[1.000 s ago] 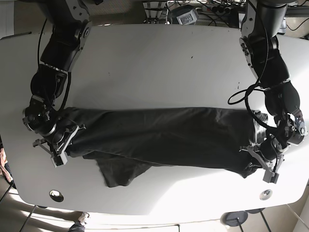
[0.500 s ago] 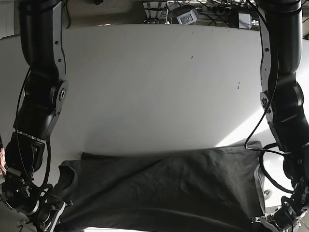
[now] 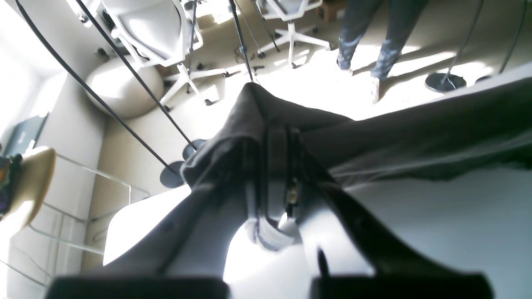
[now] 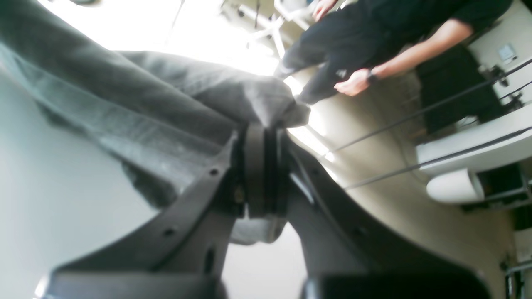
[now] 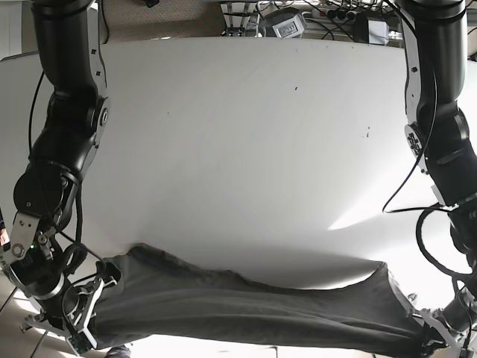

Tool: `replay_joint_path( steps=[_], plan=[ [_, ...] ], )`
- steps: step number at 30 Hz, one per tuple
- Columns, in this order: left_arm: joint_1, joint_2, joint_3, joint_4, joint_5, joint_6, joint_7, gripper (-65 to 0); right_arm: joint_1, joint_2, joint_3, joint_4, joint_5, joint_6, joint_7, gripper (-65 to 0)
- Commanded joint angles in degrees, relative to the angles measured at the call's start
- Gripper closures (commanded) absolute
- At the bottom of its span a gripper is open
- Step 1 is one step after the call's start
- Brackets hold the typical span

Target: Fold the T-shirt properly

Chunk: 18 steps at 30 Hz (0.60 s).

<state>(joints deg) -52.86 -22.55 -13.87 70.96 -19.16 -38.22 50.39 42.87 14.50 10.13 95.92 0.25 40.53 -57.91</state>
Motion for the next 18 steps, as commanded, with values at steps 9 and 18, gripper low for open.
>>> replay_joint_path(
  steps=[9, 18],
  plan=[
    [32.7, -1.0, -9.6, 21.8, -8.8, 0.6, 1.1, 0.0, -28.5, -3.8, 7.7, 16.8, -0.3, -0.53, 1.1, -1.9],
    [57.6, -1.1, -16.9, 30.9, -11.7, 0.4, 1.1, 0.0, -51.6, -4.4, 13.7, 19.3, 5.8, -0.53, 1.3, -1.9]
  ],
)
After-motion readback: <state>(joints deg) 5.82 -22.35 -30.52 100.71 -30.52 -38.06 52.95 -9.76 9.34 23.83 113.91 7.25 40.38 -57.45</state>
